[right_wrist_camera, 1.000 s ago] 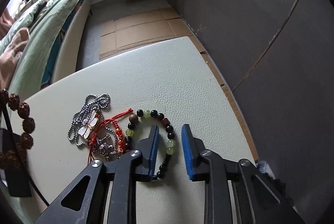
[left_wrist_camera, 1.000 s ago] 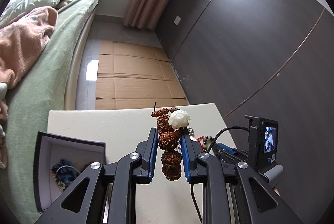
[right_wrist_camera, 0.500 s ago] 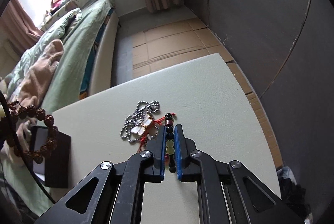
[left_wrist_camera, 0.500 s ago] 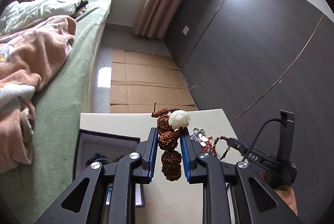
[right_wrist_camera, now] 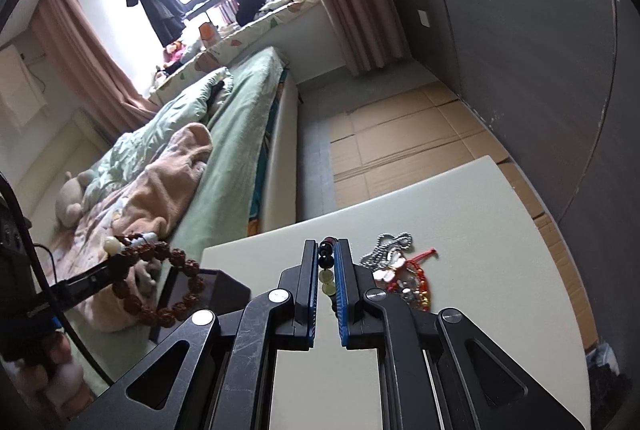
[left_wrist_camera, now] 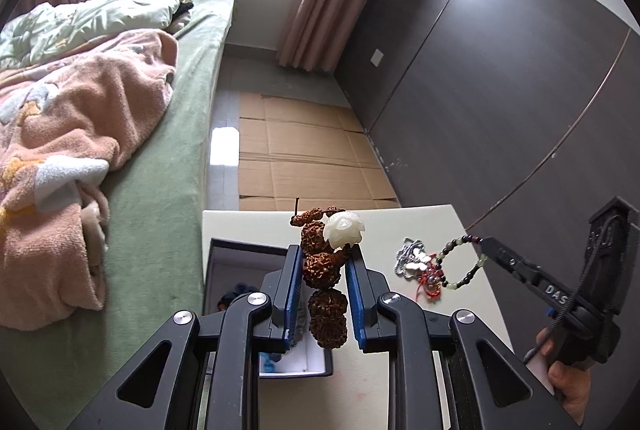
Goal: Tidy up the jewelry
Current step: 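Carry the brown bracelet into the box with the left gripper while the right carries the green-black bracelet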
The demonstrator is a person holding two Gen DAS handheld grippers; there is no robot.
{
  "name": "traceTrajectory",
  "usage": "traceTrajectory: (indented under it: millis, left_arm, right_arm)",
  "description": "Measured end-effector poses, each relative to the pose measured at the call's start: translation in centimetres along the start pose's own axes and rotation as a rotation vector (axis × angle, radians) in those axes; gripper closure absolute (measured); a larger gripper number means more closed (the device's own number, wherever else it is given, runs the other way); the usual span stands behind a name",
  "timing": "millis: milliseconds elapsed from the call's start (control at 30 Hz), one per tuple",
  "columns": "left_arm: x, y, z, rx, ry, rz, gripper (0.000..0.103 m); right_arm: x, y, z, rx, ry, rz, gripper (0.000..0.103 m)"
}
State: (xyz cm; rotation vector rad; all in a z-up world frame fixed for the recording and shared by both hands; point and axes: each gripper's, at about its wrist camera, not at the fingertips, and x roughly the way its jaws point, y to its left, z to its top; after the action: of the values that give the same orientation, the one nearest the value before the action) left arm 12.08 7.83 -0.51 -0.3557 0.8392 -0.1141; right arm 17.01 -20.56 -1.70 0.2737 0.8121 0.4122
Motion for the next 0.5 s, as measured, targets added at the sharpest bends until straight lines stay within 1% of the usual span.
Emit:
traceTrajectory:
  millis: [133, 200, 233, 267, 300, 400, 500]
  left_arm:
    - [0.8, 0.7, -0.3, 0.008, 0.035, 0.044, 0.08]
    - [1.7, 1.4, -0.3, -0.001, 0.073, 0.081, 0.076]
    - [2.3, 1.8, -0.4, -0.005, 0.099, 0.084, 0.065]
    - [2.8, 2.2, -0.4, -0.013, 0.12, 0.087, 0.05]
    - [3.1, 2.6, -0.5, -0.027, 0.126, 0.095, 0.046]
    - [2.9, 3.6, -0.3, -0.062, 0.108, 0.109, 0.045]
    - [2.6, 4.1, -0.1, -0.072, 0.089, 0.101, 0.044]
  right_arm:
    - [-0.1, 1.9, -0.2, -0.027, -0.022, 0.057, 0.094]
    - [-0.2, 2.7, -0.4, -0.041, -0.034, 0.08, 0.094]
    - [-0.2, 3.1, -0.5, -0.051, -0.043, 0.095, 0.094]
    - [-0.2, 3.3, -0.6, -0.057, -0.048, 0.111, 0.094]
    - [-0.1, 3.7, -0.7, -0.061, -0.048, 0.123, 0.094]
    - [0.1, 4.9, -1.0, -0.075, -0.051, 0.166, 0.094]
    - [0.5, 6.1, -1.2, -0.091, -0.048, 0.198, 0.094]
